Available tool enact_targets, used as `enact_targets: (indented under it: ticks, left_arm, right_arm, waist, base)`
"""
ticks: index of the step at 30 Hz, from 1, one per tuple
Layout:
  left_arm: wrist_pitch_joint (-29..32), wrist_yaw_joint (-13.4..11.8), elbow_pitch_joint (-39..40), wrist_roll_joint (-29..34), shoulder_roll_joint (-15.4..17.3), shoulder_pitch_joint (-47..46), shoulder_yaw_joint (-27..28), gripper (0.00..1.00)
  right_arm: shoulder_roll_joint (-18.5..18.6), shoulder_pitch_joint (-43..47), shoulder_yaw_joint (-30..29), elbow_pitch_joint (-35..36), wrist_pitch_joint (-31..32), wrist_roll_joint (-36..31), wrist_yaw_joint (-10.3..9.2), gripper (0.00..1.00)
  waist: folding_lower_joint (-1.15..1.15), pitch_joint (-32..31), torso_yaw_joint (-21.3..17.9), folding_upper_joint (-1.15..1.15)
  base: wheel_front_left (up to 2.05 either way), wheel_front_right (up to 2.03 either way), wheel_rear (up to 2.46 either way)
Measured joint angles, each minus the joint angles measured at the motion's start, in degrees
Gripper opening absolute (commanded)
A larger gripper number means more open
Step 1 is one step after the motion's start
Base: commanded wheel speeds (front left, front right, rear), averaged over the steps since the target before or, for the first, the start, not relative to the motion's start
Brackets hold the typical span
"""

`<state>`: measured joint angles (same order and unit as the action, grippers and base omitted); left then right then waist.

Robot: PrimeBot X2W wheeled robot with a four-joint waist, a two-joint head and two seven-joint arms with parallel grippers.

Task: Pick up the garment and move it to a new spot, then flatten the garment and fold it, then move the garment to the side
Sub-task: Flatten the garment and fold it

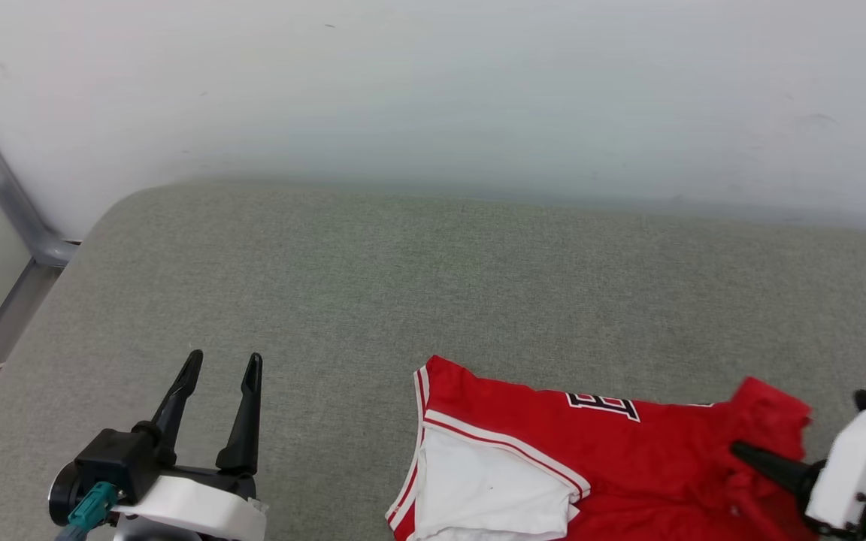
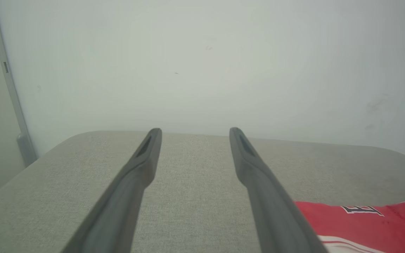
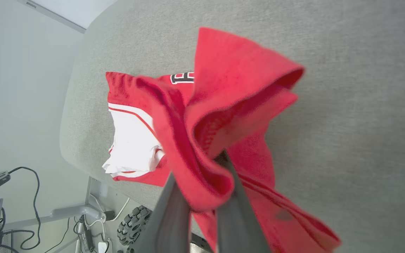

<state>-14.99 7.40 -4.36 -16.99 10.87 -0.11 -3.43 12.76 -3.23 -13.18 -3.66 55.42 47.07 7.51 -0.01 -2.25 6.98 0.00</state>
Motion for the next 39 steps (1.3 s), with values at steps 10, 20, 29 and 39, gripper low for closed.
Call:
enact_targets:
  ticks: [10, 20, 29, 39]
  left_arm:
    - [0.00, 0.00, 0.09, -0.23, -0.60, 0.25, 1.25, 1.00]
    - [0.00, 0.01, 0.26, -0.24, -0.58, 1.45, 2.32, 1.00]
    - [-0.07, 0.00, 0.04, -0.25, -0.48, 1.57, 1.69, 1.00]
    - [-0.07, 0.00, -0.41, -0.27, -0.56, 1.57, 1.86, 1.00]
  right_arm:
    - [-9.22, -0.09, 3.60, 5.45, 3.52, -1.78, 0.00, 0.00]
    - [-9.78, -2.31, 13.78, -1.55, -7.72, 4.79, -0.01, 0.00]
    - [-9.83, -15.91, 30.84, -29.63, -29.04, 7.91, -0.01, 0.00]
    - [-9.85, -21.93, 41.00, -35.87, -33.30, 15.12, -0.01, 1.00]
  waist:
    - [0.00, -0.20, 2.26, 0.00]
    - [0.01, -0.52, 4.80, 0.00]
    - [0.01, 0.12, 8.71, 0.00]
    - [0.01, 0.63, 9.59, 0.00]
  base:
    - [0.00, 0.00, 0.00]
    - [0.00, 0.00, 0.00]
    - [0.00, 0.00, 0.00]
    - [0.00, 0.00, 0.00]
